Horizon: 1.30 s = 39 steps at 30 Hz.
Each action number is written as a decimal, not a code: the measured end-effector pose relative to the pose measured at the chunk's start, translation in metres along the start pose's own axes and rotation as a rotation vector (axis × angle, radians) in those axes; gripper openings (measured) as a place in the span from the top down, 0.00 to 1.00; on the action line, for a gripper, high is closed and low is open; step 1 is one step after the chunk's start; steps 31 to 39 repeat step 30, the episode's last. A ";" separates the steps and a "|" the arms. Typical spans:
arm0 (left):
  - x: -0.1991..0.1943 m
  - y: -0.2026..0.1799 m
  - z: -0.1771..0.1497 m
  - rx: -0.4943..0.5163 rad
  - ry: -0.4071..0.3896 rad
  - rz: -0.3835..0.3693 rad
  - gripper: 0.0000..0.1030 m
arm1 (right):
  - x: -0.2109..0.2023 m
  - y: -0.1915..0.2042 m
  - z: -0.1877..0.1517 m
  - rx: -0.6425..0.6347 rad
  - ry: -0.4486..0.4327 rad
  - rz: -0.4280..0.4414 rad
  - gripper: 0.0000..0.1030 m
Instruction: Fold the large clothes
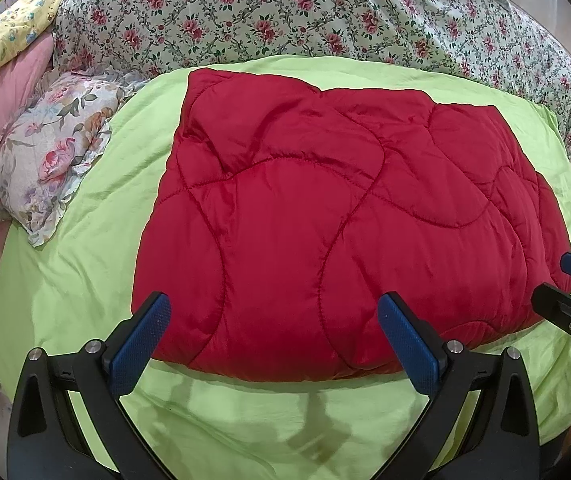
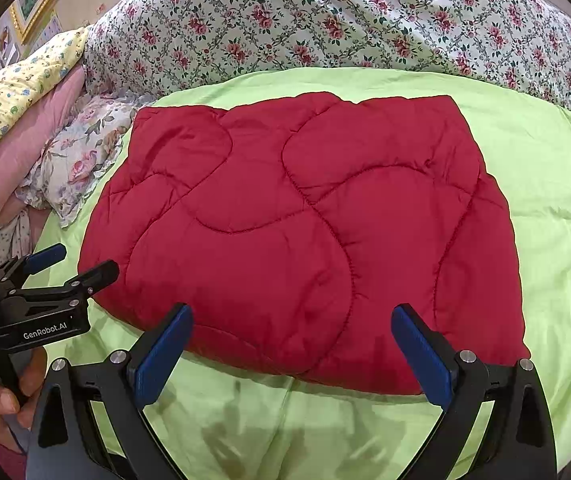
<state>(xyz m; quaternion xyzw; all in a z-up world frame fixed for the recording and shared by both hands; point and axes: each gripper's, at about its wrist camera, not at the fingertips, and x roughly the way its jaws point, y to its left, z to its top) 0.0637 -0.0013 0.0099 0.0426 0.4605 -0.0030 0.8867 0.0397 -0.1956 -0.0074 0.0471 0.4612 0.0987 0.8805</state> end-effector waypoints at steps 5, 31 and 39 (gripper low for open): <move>0.000 0.000 0.000 -0.001 0.000 -0.001 0.00 | -0.001 -0.001 0.000 0.001 -0.001 0.002 0.03; -0.002 -0.002 0.002 -0.019 0.006 -0.029 0.00 | -0.001 -0.009 -0.002 0.029 -0.015 0.008 0.03; -0.002 -0.002 0.002 -0.019 0.006 -0.029 0.00 | -0.001 -0.009 -0.002 0.029 -0.015 0.008 0.03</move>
